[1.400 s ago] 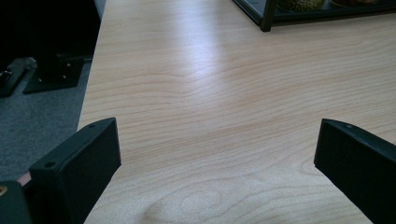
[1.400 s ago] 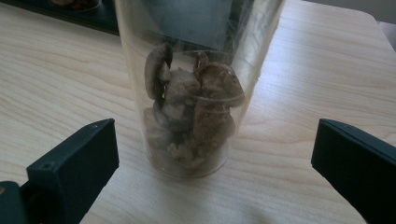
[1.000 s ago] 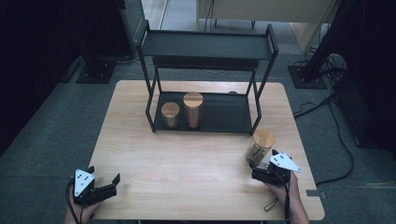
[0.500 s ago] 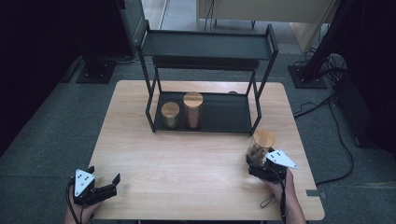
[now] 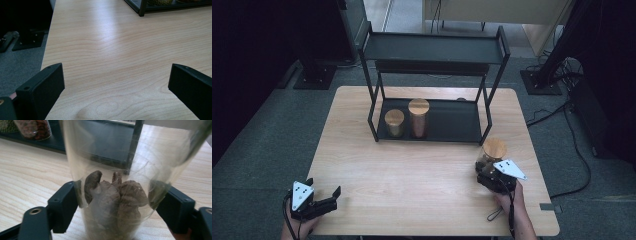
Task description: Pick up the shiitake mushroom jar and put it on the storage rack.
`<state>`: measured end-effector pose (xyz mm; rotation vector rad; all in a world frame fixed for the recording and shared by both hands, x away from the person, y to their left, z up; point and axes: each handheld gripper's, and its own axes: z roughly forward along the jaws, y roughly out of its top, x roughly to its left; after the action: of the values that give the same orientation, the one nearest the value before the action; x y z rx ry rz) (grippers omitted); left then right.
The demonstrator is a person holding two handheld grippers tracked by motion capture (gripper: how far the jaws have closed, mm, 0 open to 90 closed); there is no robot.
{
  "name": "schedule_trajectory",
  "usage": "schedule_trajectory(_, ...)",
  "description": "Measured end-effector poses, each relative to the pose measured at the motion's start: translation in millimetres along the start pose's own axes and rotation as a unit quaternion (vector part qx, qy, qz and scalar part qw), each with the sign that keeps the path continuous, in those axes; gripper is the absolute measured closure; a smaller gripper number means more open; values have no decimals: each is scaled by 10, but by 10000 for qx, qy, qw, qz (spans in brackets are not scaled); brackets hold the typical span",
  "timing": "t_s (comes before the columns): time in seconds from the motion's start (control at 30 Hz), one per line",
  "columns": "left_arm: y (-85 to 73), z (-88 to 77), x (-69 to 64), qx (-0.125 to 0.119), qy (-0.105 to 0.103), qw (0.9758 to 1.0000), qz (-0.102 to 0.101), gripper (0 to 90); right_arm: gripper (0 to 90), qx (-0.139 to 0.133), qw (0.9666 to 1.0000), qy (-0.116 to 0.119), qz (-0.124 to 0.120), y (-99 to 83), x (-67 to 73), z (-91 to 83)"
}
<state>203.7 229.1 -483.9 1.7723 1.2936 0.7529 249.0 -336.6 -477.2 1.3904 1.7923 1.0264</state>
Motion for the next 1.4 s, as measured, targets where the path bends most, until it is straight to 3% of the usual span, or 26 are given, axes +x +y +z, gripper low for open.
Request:
schedule_trajectory(0.93, 0, 0, 2, 1, -16, 10000, -3, 6, 252, -17, 10000, 77, -12, 110, 209, 129)
schedule_trajectory(1.4, -1, -2, 5, -13, -24, 10000, -9, 6, 252, -7, 9997, 229, -55, 244, 412, 276)
